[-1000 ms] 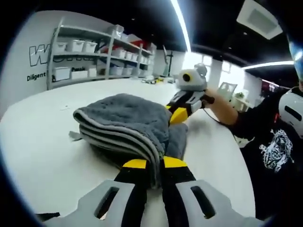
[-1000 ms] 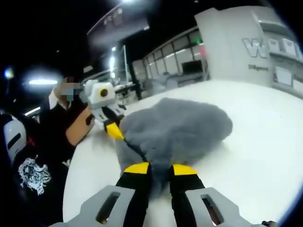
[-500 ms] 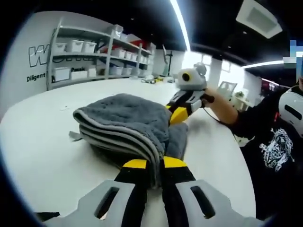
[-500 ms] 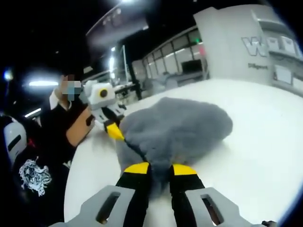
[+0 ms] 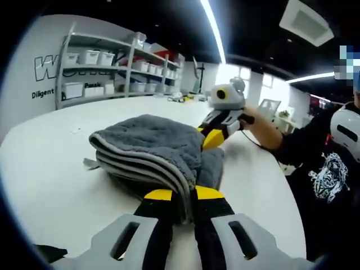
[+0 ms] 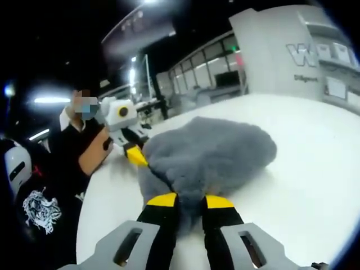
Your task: Open the folded towel by lifting each exposed corner and separating the folded layers until the towel lies flat within the target outline without major curled edges
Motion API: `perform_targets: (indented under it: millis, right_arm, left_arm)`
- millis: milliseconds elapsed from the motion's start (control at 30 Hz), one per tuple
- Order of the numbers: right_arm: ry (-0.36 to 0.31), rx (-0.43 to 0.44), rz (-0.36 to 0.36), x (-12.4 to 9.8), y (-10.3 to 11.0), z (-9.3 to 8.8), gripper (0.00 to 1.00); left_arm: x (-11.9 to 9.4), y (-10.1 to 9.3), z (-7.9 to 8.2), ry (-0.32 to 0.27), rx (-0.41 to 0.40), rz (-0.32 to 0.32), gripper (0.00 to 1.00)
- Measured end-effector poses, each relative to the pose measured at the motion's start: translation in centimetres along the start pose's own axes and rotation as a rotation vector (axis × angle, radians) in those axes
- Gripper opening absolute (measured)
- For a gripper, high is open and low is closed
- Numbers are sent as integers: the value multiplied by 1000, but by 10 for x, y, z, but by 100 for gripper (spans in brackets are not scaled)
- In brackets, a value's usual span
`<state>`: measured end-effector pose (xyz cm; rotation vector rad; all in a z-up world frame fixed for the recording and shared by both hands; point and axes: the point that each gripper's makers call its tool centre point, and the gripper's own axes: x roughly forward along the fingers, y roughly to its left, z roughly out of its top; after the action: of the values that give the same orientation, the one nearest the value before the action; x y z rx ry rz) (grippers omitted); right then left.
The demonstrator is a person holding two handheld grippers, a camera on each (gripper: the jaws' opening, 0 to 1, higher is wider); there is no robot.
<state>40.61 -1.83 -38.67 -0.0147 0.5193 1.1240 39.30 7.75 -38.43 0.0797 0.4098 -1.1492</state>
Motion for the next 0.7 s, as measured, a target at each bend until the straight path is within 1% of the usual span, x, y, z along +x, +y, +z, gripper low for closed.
perform_targets:
  millis: [200,300,400,433,500,567,600,633,667,700]
  right_arm:
    - [0,5,6,0,0,0,11]
    - [-2,3,8,0,0,0,11]
    - [-28,-15,28,-3,1,4,16]
    - [-35,-27,30,-4,0,6,18]
    - [-30,-62,20,-8,-2,6,23]
    - [-47,-70,5,-13,-6,11,26]
    - [-61,-66,-3,-17,-9,14,27]
    - [-76,-62,-10,-19,-11,17,29]
    - [-98,-58,-25,-22,-15,22,35]
    - [-134,-57,-43,-24,-20,29,42]
  left_arm:
    - [0,-1,0,2,-1,-4,11]
    - [0,1,0,0,-8,-1,13]
    - [-4,10,6,-24,17,45,20]
    - [-6,13,9,-36,28,60,24]
    - [-9,19,12,-52,35,87,30]
    - [-14,25,20,-94,15,113,34]
    - [-17,27,22,-105,12,124,36]
    - [-19,31,26,-124,9,145,42]
    - [-22,36,30,-146,17,171,48]
    - [-25,41,33,-162,16,206,54]
